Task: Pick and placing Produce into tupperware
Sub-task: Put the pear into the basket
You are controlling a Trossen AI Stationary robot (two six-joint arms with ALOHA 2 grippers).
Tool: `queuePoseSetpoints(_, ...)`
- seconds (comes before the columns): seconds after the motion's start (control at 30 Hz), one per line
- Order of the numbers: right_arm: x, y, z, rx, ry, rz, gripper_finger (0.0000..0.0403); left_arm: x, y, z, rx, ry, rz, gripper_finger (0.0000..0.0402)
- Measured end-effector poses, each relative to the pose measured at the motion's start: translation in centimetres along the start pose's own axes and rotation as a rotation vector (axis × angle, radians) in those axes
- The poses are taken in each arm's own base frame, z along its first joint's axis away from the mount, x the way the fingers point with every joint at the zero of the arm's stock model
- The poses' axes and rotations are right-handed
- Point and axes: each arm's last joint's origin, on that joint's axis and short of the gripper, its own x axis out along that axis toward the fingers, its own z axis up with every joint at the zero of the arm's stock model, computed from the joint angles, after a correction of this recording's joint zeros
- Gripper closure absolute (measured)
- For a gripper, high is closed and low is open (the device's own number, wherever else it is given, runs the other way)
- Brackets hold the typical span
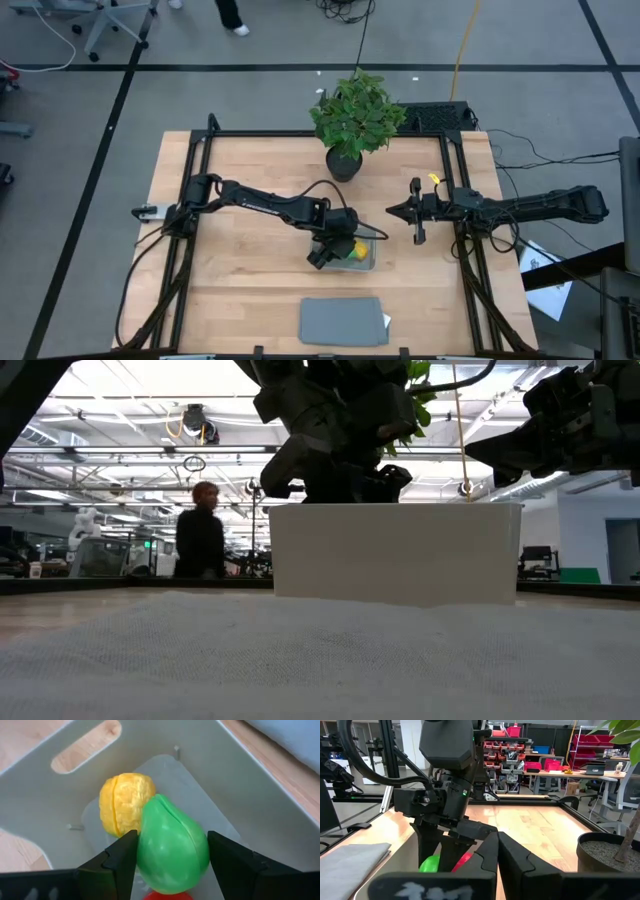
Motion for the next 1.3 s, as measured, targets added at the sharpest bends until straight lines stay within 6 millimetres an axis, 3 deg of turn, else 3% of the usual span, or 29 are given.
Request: queuePoseSetpoints(1.3,0.00,0.00,0.01,-0.004,-0.001,0.000,0.0403,0.03,0.21,0.32,-0.007,0.003,0.071,0.0188)
